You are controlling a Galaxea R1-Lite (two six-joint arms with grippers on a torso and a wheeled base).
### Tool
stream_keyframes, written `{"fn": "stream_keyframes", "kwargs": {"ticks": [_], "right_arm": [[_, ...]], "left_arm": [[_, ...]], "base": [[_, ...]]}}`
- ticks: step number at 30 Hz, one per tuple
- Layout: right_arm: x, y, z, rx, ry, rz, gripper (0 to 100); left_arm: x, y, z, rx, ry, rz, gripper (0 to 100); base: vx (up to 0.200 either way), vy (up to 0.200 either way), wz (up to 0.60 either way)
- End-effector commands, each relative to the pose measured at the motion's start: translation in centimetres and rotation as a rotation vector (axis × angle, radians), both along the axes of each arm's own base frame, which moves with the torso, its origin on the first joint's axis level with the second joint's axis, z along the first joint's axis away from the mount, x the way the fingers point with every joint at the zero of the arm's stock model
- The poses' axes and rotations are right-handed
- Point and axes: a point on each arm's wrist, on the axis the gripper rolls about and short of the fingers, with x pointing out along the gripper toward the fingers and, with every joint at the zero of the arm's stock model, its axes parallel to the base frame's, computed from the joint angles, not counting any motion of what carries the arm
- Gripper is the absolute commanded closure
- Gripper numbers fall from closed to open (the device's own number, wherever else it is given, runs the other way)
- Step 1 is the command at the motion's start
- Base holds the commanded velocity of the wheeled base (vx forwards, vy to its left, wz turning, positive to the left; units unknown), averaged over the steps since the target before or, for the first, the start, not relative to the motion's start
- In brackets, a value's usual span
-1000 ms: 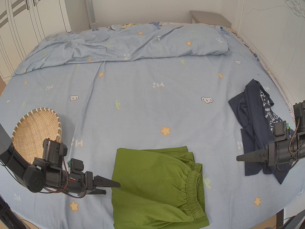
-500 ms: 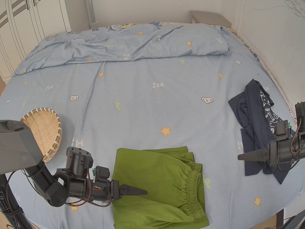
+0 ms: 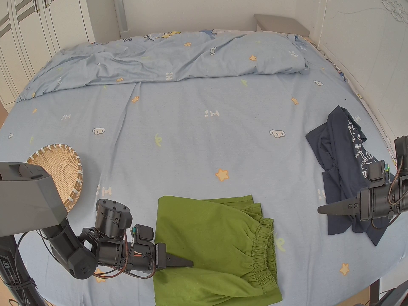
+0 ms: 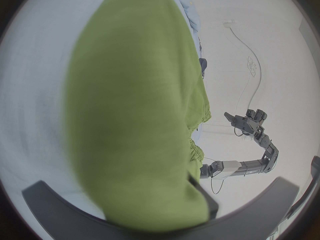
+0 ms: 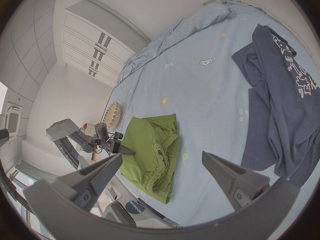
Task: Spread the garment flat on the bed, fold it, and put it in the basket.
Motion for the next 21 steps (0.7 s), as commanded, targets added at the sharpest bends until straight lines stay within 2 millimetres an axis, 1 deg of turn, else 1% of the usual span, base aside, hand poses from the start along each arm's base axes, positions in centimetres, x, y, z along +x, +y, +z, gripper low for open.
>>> {"fn": "stream_keyframes", "kwargs": {"ticks": [1, 3, 4, 5, 7, 8, 9, 10, 11, 12, 13, 14, 16, 17, 19, 21], "right_arm": [[0.5, 0.0, 1.1, 0.005, -0.032, -0.008, 0], [1.2, 0.1, 2.7, 0.022, -0.069, -0.022, 0], [1.6, 0.2, 3.2, 0.028, -0.068, -0.027, 0], [2.4, 0.3, 3.8, 0.028, -0.063, -0.030, 0], [2.5, 0.4, 3.9, 0.028, -0.061, -0.029, 0], [3.1, 0.6, 4.4, 0.027, -0.059, -0.020, 0], [3.3, 0.7, 4.5, 0.028, -0.062, -0.017, 0], [3.3, 0.8, 4.5, 0.028, -0.063, -0.017, 0], [3.7, 0.9, 4.5, 0.027, -0.067, -0.014, 0], [4.3, 1.0, 4.6, 0.028, -0.071, -0.012, 0], [4.6, 1.1, 4.7, 0.029, -0.071, -0.009, 0], [5.0, 1.3, 4.8, 0.030, -0.069, -0.006, 0], [5.1, 1.7, 4.6, 0.032, -0.057, 0.006, 0], [5.2, 2.4, 4.4, 0.032, -0.049, 0.033, 0], [5.7, 2.9, 3.5, 0.022, -0.015, 0.046, 0], [6.1, 3.0, 3.1, 0.021, -0.002, 0.046, 0]], "left_arm": [[0.1, 0.8, 2.7, -0.048, -0.059, 0.035, 100], [0.9, 1.7, 4.9, -0.078, -0.101, 0.066, 100], [1.3, 1.8, 5.8, -0.086, -0.106, 0.069, 100], [1.9, 1.8, 7.2, -0.086, -0.098, 0.071, 100], [2.0, 1.7, 7.5, -0.084, -0.095, 0.071, 100], [2.6, 1.6, 9.7, -0.067, -0.065, 0.070, 100], [2.8, 1.6, 10.4, -0.059, -0.052, 0.072, 100], [2.9, 1.5, 10.7, -0.057, -0.052, 0.070, 100], [3.2, 1.8, 11.8, -0.047, -0.048, 0.073, 100], [3.5, 2.3, 12.9, -0.033, -0.060, 0.079, 100], [3.6, 2.5, 13.2, -0.025, -0.066, 0.079, 100], [3.9, 3.0, 14.0, -0.008, -0.086, 0.079, 100], [4.3, 3.7, 14.9, 0.001, -0.099, 0.093, 100], [4.7, 4.6, 16.3, 0.008, -0.104, 0.116, 100], [4.8, 5.0, 17.1, 0.026, -0.061, 0.125, 100], [4.9, 5.2, 17.5, 0.048, -0.056, 0.112, 100]], "base": [[0.000, 0.000, 0.00], [0.000, 0.000, 0.00], [0.000, 0.000, 0.00], [0.000, 0.000, 0.00], [0.000, 0.000, 0.00], [0.000, 0.000, 0.00], [0.000, 0.000, 0.00], [0.000, 0.000, 0.00], [0.000, 0.000, 0.00], [0.000, 0.000, 0.00], [0.000, 0.000, 0.00], [0.000, 0.000, 0.00], [0.000, 0.000, 0.00], [0.000, 0.000, 0.00], [0.000, 0.000, 0.00], [0.000, 0.000, 0.00]]}}
